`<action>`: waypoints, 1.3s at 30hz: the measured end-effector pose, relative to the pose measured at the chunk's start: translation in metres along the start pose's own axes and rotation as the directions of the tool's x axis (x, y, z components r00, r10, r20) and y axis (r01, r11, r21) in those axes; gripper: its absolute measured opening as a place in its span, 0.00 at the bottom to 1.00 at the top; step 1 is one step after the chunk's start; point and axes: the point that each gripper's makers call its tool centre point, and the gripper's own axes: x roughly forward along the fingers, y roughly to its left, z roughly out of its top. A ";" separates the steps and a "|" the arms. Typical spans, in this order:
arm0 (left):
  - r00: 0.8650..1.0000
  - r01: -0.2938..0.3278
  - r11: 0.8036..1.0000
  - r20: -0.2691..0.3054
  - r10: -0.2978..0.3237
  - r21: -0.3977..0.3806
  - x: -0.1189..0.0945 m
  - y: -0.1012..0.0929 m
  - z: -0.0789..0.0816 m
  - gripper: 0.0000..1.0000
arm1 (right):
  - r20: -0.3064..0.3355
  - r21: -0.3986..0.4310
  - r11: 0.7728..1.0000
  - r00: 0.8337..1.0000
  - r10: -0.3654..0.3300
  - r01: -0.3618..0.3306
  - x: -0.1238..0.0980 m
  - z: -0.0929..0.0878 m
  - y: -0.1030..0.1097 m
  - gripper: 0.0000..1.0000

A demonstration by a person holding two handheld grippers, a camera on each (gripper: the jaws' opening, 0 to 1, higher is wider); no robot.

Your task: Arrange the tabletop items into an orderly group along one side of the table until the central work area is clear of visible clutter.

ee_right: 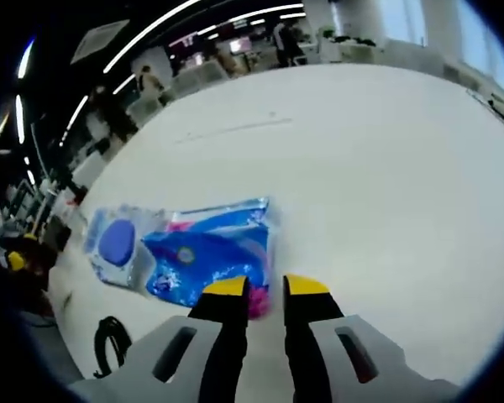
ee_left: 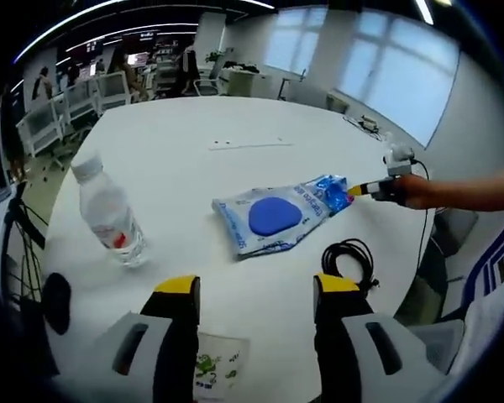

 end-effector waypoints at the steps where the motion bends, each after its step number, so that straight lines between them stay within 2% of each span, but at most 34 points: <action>1: 1.000 0.001 1.000 -0.002 -0.001 0.002 -0.002 0.001 -0.002 0.56 | -0.003 0.001 1.000 1.000 0.000 0.000 0.001 -0.001 0.000 0.12; 8: 0.999 -0.015 1.000 -0.031 0.016 0.011 -0.024 0.007 -0.025 0.58 | -0.013 0.008 1.000 1.000 -0.006 0.006 0.001 -0.004 0.000 0.08; 15: 0.999 -0.038 0.999 -0.035 0.037 -0.034 -0.038 0.019 -0.038 0.57 | 0.004 0.041 0.999 1.000 -0.012 0.012 -0.001 -0.002 -0.002 0.04; 21: 0.998 -0.057 0.997 -0.025 0.056 -0.058 -0.045 0.028 -0.041 0.58 | 0.015 0.054 0.998 1.000 -0.024 0.023 -0.005 -0.003 -0.003 0.02; 28: 0.998 -0.057 0.997 -0.028 0.056 -0.049 -0.048 0.027 -0.042 0.58 | 0.024 0.092 0.995 0.999 -0.035 0.033 -0.008 -0.008 -0.005 0.02; 39: 0.998 -0.053 0.998 -0.043 0.052 -0.032 -0.054 0.026 -0.049 0.58 | 0.026 0.092 0.995 0.999 -0.043 0.041 -0.012 -0.012 -0.006 0.03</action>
